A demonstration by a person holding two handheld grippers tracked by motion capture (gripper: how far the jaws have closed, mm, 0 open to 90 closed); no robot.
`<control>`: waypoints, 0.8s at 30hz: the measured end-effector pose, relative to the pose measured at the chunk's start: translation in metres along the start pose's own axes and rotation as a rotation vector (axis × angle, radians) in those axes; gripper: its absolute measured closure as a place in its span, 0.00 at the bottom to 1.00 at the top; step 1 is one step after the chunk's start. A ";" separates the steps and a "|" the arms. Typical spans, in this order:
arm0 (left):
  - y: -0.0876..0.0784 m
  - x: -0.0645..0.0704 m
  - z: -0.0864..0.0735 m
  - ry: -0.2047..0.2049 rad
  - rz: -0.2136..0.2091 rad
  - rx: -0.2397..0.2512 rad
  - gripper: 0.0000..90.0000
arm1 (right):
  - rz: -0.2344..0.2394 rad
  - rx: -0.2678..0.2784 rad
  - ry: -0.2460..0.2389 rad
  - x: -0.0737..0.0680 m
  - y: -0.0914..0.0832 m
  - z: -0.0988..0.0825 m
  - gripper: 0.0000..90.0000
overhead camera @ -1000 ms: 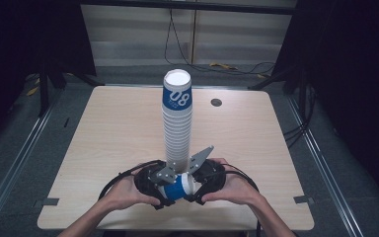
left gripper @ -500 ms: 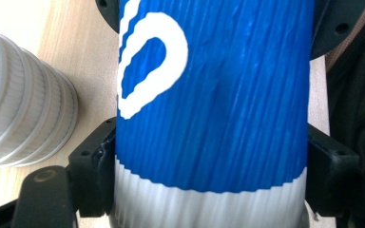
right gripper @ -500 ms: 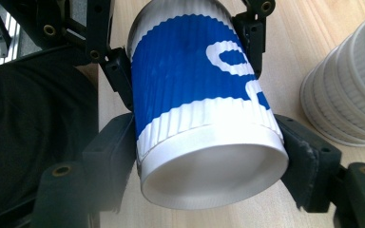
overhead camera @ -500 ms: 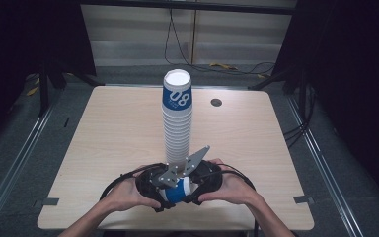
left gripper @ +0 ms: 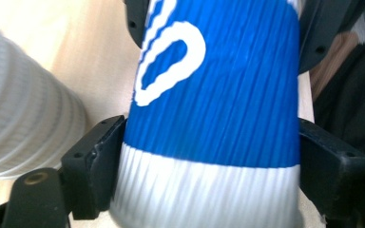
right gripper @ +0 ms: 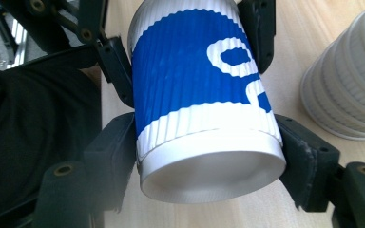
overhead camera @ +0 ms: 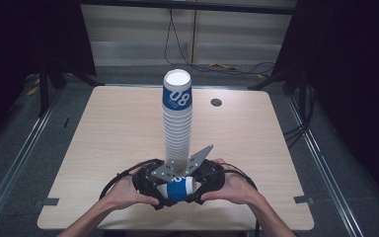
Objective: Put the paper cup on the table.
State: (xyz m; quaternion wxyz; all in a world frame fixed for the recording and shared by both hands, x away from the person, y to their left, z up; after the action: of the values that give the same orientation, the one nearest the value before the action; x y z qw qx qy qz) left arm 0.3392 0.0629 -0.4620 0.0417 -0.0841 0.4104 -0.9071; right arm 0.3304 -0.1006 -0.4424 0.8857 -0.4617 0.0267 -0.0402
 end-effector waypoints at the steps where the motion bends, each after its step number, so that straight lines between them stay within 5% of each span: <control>1: -0.002 0.000 0.000 -0.014 -0.007 0.021 0.20 | 0.000 0.000 0.001 0.000 0.000 0.000 0.32; 14: -0.016 -0.006 -0.004 -0.080 -0.017 0.120 0.19 | -0.033 -0.001 0.031 0.002 -0.007 -0.010 0.32; 24: -0.026 -0.017 -0.019 -0.190 -0.014 0.218 0.19 | -0.060 0.015 0.109 0.005 -0.013 -0.029 0.32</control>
State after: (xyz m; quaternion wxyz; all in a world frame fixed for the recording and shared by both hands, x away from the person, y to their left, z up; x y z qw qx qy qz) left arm 0.3519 0.0967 -0.4565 0.0829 -0.1673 0.3030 -0.9345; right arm 0.3326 -0.1317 -0.4486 0.8848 -0.4528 0.0608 -0.0919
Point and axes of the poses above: each handheld gripper's, and its own axes: y roughly forward along the jaws, z roughly out of its top, x roughly to its right, the point moved 3 cm from there along y, roughly forward along the jaws, and after that the axes turned 9 degrees about -y, right-handed, at the moved point
